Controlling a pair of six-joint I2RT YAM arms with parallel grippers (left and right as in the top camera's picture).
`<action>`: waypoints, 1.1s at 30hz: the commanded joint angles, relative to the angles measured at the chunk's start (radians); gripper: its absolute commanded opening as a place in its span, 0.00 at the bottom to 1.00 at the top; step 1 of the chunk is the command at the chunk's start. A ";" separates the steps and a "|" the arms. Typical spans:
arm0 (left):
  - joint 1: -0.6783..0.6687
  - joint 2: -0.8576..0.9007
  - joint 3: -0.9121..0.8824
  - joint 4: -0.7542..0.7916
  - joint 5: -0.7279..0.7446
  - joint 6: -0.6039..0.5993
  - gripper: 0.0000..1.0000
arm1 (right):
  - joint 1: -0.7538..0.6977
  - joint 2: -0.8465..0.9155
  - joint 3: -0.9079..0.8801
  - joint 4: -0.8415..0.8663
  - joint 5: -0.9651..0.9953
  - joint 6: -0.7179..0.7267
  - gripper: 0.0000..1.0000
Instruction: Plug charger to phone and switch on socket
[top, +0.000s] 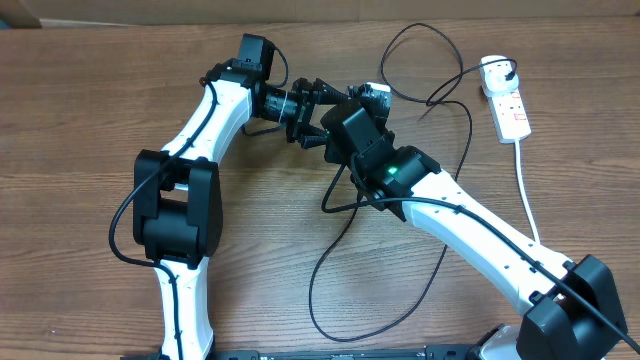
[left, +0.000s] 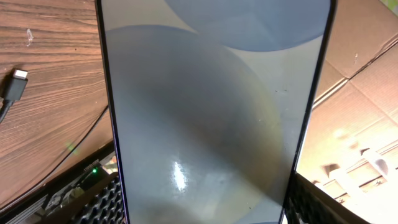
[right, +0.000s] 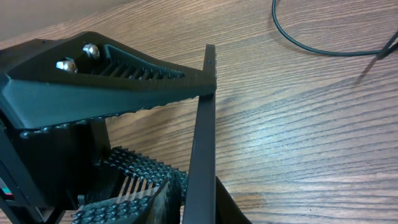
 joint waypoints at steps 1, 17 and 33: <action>-0.011 0.006 0.029 0.003 0.041 0.031 0.68 | -0.003 0.000 0.020 0.006 0.000 0.000 0.11; -0.010 0.006 0.029 0.058 -0.099 0.058 1.00 | -0.003 -0.003 0.020 0.005 -0.004 0.000 0.04; 0.170 -0.307 0.030 -0.013 -0.453 0.362 1.00 | -0.092 -0.065 0.022 -0.053 0.031 0.038 0.04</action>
